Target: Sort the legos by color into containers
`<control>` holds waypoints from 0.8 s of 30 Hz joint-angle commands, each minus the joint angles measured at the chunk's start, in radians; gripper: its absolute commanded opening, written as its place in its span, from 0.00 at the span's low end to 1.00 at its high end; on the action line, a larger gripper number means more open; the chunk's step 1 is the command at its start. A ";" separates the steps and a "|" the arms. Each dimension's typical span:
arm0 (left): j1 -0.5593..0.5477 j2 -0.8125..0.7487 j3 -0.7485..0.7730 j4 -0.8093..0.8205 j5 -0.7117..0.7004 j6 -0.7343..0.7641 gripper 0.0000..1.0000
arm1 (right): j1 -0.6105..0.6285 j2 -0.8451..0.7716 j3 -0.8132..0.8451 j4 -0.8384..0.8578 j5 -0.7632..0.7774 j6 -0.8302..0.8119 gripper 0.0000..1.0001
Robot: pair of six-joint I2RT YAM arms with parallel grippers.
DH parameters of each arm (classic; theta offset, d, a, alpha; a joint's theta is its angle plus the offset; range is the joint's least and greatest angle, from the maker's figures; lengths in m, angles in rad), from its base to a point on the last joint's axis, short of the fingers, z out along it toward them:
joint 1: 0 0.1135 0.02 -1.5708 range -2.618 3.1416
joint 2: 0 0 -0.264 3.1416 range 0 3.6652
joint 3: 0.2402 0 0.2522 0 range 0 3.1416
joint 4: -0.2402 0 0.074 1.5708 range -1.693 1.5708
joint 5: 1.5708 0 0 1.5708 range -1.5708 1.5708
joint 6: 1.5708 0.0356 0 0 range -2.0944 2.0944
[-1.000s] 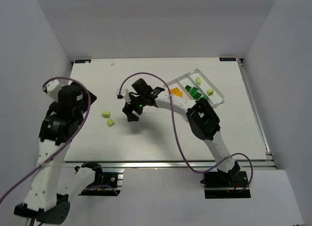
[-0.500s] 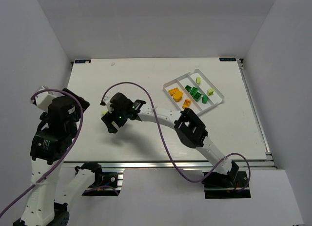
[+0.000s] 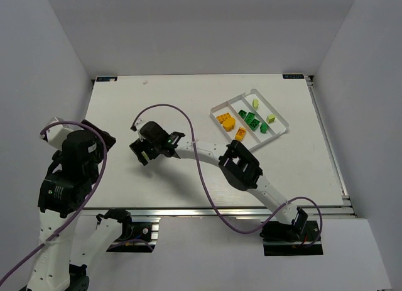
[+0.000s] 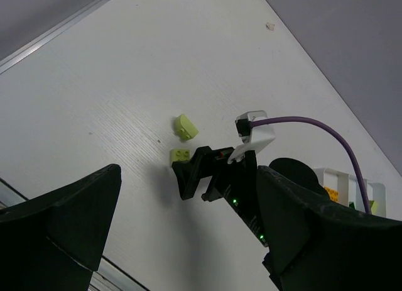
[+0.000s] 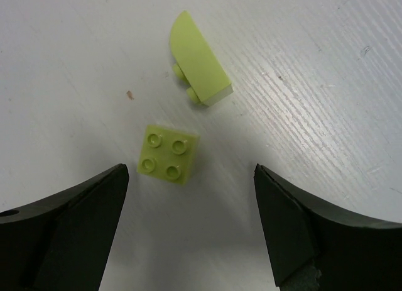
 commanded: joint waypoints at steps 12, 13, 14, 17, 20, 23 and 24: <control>-0.005 -0.007 0.022 -0.054 0.032 -0.018 0.98 | 0.073 0.050 -0.051 0.141 0.189 -0.045 0.72; -0.005 -0.008 0.019 -0.054 0.034 -0.018 0.98 | 0.073 0.055 -0.051 0.138 0.201 -0.045 0.66; -0.005 -0.013 0.014 -0.050 0.037 -0.018 0.98 | 0.076 0.057 -0.052 0.133 0.213 -0.051 0.62; -0.005 -0.016 -0.006 -0.042 0.049 -0.023 0.98 | 0.078 0.051 -0.066 0.132 0.222 -0.068 0.38; -0.005 -0.016 -0.053 -0.018 0.064 -0.038 0.98 | 0.065 0.002 -0.103 0.135 0.219 -0.085 0.08; -0.005 -0.017 -0.119 0.030 0.087 -0.060 0.98 | 0.027 -0.111 -0.204 0.153 0.157 -0.100 0.00; -0.005 -0.011 -0.134 0.047 0.095 -0.061 0.98 | 0.012 -0.146 -0.242 0.165 0.122 -0.100 0.00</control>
